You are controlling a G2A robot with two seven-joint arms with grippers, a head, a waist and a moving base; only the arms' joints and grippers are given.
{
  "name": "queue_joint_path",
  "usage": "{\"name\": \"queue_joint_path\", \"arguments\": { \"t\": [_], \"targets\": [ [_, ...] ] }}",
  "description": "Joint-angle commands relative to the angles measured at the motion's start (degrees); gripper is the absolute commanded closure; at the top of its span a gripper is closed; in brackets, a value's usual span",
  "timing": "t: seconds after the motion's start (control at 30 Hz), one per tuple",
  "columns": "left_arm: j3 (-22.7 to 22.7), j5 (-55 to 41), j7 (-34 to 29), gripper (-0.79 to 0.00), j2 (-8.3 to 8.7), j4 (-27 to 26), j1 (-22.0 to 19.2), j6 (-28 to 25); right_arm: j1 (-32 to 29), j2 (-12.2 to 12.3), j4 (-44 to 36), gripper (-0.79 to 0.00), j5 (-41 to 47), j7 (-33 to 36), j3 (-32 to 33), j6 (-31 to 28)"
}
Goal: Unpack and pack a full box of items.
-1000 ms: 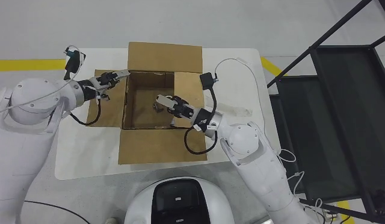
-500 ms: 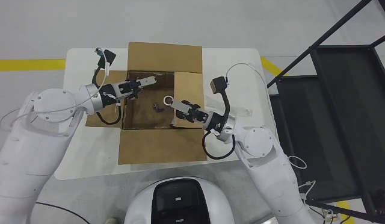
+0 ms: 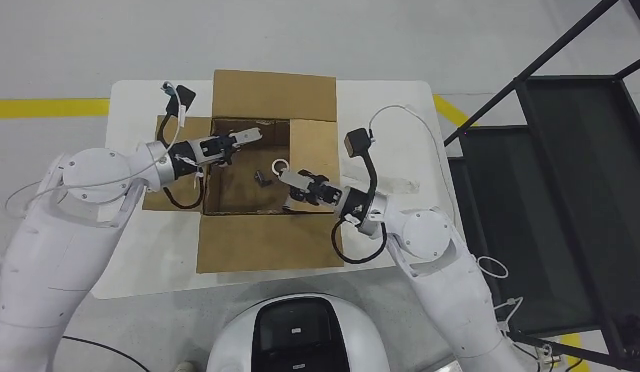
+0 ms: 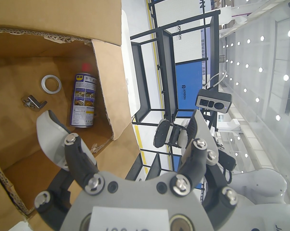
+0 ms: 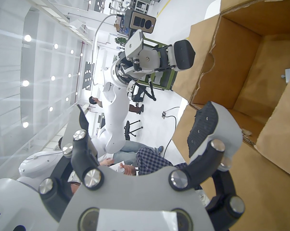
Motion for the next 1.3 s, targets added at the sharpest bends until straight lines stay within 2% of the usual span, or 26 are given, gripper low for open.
{"name": "queue_joint_path", "arguments": {
  "t": [0.0,0.13,0.3,0.47,1.27],
  "targets": [
    [2.7,-0.6,-0.7,-0.785,-0.77,2.8,-2.4,-0.8,0.3,0.2,0.2,-0.785,-0.7,1.6,0.1,2.1],
    [9.6,-1.4,-0.2,-0.785,-3.30,9.8,-8.6,-2.4,-0.7,0.7,-0.3,-0.785,-0.2,3.8,0.8,4.0],
    [17.4,-2.4,1.3,-0.785,-7.03,18.7,-15.0,-7.1,-1.7,1.3,-0.8,-0.785,0.1,5.9,1.1,4.3],
    [20.9,-4.6,2.2,-0.785,-9.68,26.1,-18.3,-10.9,-1.2,1.5,-0.5,-0.785,1.2,6.4,0.6,3.6],
    [21.1,-4.5,2.8,-0.785,-9.81,25.8,-17.7,-10.7,-1.2,1.5,-0.5,-0.785,1.2,6.4,0.6,3.6]
  ]
}}
